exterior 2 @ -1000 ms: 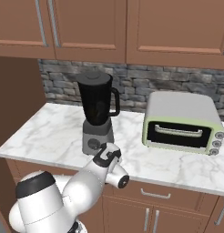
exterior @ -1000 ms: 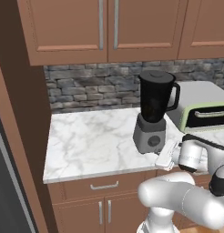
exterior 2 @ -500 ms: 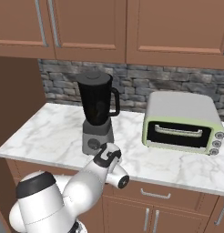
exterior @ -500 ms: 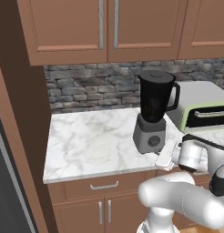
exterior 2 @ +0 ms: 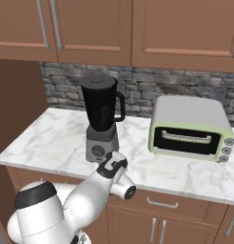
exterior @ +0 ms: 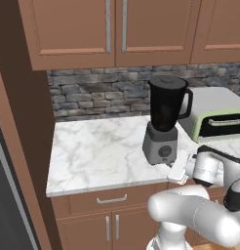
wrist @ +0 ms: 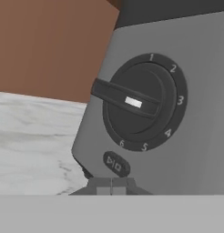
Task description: Grab the garlic and lemon from the fridge, place them in the blender, close the lid, and turn on the blender to create a marinade.
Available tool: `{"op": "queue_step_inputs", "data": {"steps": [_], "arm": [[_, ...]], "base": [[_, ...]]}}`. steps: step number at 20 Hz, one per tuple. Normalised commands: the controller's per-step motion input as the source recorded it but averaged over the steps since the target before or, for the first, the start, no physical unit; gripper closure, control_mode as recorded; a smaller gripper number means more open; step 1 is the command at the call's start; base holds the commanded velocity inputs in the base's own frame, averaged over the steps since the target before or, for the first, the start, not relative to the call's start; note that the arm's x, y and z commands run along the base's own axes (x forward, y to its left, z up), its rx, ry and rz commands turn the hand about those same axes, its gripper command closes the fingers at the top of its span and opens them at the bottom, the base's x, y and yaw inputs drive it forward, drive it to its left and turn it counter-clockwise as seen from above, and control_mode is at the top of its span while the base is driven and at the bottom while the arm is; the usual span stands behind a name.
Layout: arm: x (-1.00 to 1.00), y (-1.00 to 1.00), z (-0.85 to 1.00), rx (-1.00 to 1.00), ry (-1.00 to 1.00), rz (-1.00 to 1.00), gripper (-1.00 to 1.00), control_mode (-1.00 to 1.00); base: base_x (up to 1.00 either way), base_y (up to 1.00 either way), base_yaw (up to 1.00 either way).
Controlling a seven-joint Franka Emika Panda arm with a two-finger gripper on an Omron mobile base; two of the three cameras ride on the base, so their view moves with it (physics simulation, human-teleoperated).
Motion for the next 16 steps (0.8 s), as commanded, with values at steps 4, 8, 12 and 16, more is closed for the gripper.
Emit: {"op": "queue_step_inputs", "data": {"steps": [4,8,12,16], "arm": [[0.0,0.29,0.09,-0.03,-0.01,0.0,1.0,-1.0],[0.0,0.48,0.29,-0.07,0.02,0.07,1.0,-1.0],[0.0,0.41,-0.11,-0.03,0.12,0.1,1.0,-1.0],[0.16,0.29,-0.18,-0.07,0.01,0.03,1.0,-1.0]], "base": [[0.0,0.0,0.0],[0.0,0.0,0.0],[0.0,0.0,0.0],[0.0,0.0,0.0]]}}
